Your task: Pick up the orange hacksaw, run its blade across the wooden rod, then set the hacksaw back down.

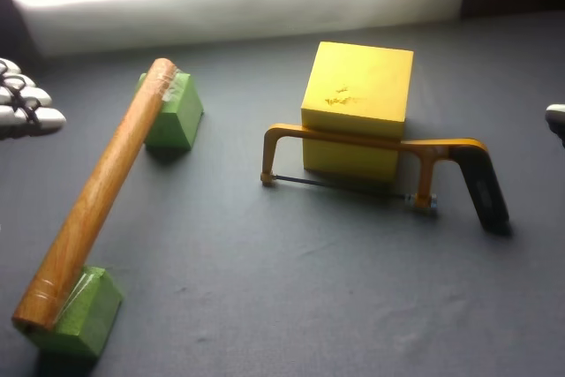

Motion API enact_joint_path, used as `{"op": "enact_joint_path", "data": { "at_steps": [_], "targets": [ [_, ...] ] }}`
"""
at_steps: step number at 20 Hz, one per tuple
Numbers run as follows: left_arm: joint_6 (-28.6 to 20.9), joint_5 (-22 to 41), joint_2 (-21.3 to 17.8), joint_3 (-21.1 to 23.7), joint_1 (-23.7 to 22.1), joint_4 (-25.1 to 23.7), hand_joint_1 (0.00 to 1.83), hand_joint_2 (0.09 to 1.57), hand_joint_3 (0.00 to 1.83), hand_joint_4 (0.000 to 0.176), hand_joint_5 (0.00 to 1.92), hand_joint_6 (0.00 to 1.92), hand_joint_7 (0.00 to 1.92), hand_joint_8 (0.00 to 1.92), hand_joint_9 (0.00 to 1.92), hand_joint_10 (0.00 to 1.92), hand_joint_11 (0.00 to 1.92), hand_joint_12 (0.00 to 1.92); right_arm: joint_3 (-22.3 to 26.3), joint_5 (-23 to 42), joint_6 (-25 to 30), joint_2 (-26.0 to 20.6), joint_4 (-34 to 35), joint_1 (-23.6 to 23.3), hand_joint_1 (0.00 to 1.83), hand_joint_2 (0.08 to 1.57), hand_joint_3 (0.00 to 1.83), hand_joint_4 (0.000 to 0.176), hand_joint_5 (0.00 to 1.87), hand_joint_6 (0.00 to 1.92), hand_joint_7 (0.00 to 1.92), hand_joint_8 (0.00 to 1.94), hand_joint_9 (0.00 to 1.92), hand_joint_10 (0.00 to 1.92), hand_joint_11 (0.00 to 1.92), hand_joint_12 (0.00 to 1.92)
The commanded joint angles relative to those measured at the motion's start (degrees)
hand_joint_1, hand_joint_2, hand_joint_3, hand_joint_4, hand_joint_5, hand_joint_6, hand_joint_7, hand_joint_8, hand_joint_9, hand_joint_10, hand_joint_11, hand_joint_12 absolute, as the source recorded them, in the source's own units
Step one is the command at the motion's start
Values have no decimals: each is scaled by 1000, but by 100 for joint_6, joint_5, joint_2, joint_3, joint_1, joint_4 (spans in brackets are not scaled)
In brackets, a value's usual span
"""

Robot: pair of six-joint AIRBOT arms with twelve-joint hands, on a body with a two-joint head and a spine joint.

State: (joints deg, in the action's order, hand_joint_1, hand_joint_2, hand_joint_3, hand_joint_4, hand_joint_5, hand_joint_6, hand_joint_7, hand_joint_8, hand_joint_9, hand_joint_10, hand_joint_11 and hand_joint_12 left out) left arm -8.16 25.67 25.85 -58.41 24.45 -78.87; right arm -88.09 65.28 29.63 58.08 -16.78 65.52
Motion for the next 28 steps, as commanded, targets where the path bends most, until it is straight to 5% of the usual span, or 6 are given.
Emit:
{"op": "enact_joint_path", "data": {
  "at_steps": [1,4,6,14,18,28],
  "targets": [
    [-51,-212,-92,14,-75,223,23,1217,0,0,54,1,75,2,61,2,0,150,-18,515,-6,-8,378,-102,941,1257,0,0,15,2,0,0,4,0,0,157],
    [-347,-860,-171,218,-57,223,12,1227,2,0,43,0,72,0,52,1,0,144,-14,446,-200,49,375,-266,972,1232,0,0,52,5,8,1,39,5,0,264],
    [-646,-1280,-220,382,-121,223,15,1231,2,0,53,4,75,2,52,3,0,139,-8,335,-233,87,257,-373,914,1251,3,0,3,0,0,0,16,4,0,143],
    [-695,-1631,-387,625,-275,224,0,1235,1,0,38,1,62,1,37,0,0,48,9,49,-258,335,185,-748,947,1259,0,0,46,2,24,1,50,2,0,235],
    [-695,-1118,-433,518,-295,212,15,1229,1,0,67,0,85,0,62,0,11,85,10,-213,-312,452,169,-1096,911,1253,0,0,27,0,15,0,48,0,0,266],
    [-1223,486,-666,177,-14,-1068,3,1234,1,0,63,2,81,5,61,5,0,146,28,-493,-97,664,171,-1307,908,1241,0,0,51,4,38,4,73,5,0,384]
  ]
}}
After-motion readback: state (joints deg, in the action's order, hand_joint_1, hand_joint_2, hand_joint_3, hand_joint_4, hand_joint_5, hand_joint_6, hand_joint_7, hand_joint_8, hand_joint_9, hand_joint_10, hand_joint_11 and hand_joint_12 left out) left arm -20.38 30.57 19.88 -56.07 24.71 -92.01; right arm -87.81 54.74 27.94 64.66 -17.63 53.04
